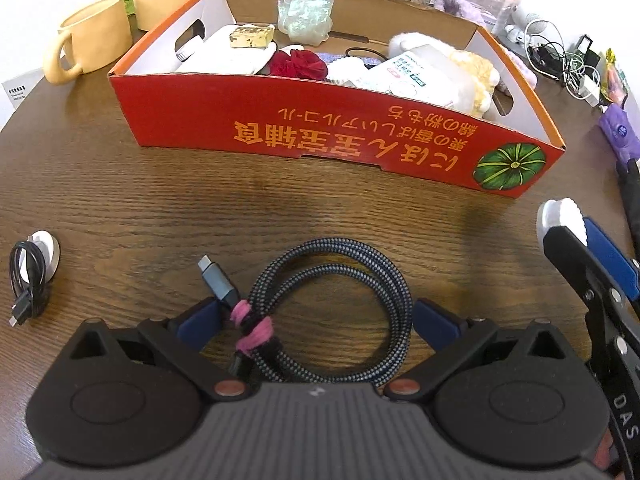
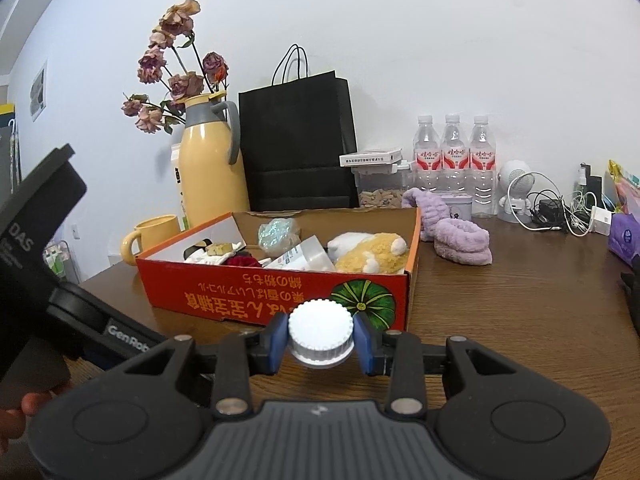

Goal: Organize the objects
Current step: 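Grasp the black braided cable with pink tie with the left tool while the right tool holds the cap, then carry the braided cable and white cap toward the box with both tools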

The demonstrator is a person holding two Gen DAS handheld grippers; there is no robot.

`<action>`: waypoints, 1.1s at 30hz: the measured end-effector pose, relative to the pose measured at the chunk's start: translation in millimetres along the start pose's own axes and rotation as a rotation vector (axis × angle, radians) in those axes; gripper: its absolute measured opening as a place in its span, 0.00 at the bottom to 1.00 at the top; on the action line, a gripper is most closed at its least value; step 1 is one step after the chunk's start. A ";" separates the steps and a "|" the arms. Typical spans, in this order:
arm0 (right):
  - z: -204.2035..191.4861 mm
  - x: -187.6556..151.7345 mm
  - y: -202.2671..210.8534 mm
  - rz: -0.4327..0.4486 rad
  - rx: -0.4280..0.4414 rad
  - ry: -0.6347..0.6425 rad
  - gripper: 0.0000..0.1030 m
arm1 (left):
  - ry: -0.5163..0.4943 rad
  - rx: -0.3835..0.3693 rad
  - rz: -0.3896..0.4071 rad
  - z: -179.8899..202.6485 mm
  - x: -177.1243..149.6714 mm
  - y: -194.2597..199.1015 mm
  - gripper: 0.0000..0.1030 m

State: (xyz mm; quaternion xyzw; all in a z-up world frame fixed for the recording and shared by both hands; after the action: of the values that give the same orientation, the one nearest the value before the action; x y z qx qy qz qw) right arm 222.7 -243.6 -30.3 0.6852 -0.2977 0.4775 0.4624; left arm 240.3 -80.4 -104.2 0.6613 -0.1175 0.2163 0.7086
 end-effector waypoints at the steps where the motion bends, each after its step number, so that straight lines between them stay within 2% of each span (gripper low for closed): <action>1: 0.1 0.1 0.5 0.002 0.001 -0.001 0.33 | 0.000 0.003 0.001 0.4 0.4 -0.5 1.00; 4: 0.6 -0.6 1.7 0.006 0.000 -0.004 0.33 | -0.010 0.015 0.005 3.1 1.9 -3.2 1.00; 8: 2.3 -0.8 3.5 0.012 -0.003 -0.011 0.33 | -0.065 0.084 0.019 7.2 3.4 -10.3 1.00; 14: 3.6 -1.3 5.4 0.018 -0.006 -0.014 0.33 | -0.069 0.082 0.041 7.1 11.0 -14.3 1.00; 22: 3.3 -2.6 6.2 0.017 -0.006 -0.012 0.34 | -0.054 0.096 0.026 -0.1 9.1 -6.7 1.00; 27: 3.0 -2.6 6.1 0.018 -0.006 -0.013 0.34 | -0.095 0.143 0.045 -0.6 8.0 4.9 1.00; 33: 2.9 -2.9 6.8 0.021 -0.004 -0.013 0.34 | -0.121 0.178 0.028 -3.3 9.2 6.5 1.00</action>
State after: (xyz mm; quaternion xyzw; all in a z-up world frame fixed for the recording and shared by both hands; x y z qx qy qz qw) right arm 217.0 -249.0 -30.9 0.6844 -0.3087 0.4772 0.4567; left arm 244.9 -75.6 -94.6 0.7320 -0.1496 0.1952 0.6354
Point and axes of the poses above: each gripper's, at about its wrist camera, not at the fingertips, and y roughly against the way its jaws point, z to its right, x to its top, the point moved 9 cm from there along -y, roughly the way its jaws point
